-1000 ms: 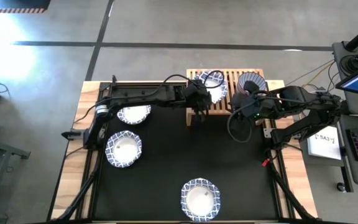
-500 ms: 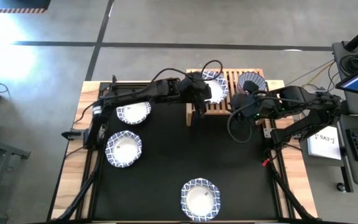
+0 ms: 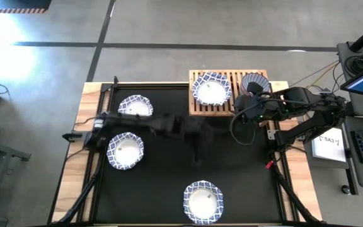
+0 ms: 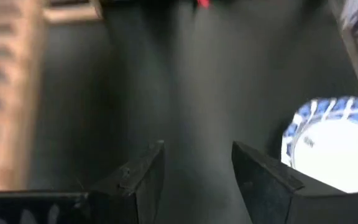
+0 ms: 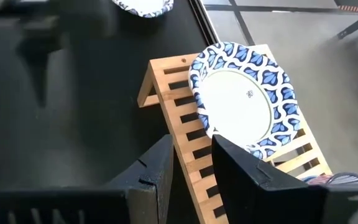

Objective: Place and stack bowls onto a shelf
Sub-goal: Stack the white bowl on top of the other white bowl on the shelf

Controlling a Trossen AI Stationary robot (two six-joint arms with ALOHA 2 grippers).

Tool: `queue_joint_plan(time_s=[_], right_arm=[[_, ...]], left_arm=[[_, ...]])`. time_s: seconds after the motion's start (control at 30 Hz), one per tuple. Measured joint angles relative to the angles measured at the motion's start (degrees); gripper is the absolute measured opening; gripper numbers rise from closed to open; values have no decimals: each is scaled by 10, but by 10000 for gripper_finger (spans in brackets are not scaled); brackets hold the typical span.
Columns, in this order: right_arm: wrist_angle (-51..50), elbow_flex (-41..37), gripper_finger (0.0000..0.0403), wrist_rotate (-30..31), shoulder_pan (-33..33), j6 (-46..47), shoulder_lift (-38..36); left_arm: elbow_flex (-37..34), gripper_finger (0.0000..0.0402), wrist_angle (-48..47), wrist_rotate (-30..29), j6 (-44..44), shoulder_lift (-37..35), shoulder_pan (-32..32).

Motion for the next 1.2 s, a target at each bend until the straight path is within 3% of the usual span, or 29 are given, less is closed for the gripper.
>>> queue_joint_plan(time_s=[0.1, 0.27, 0.57, 0.97, 1.2], right_arm=[[-1, 0, 100, 0, 0, 11, 0], [-1, 0, 100, -5, 0, 26, 0], [-1, 0, 100, -9, 0, 53, 0], [-2, 0, 100, -30, 0, 89, 0], [-4, -1, 100, -39, 0, 102, 0]], left_arm=[[-33, 170, -15, -36, -66, 6, -32], [-125, 170, 15, -16, -171, 6, -73], [-252, 170, 162, 10, -286, 6, -139], [-350, 170, 268, -17, -407, 6, -153], [-360, 170, 320, -17, -416, 7, -168]])
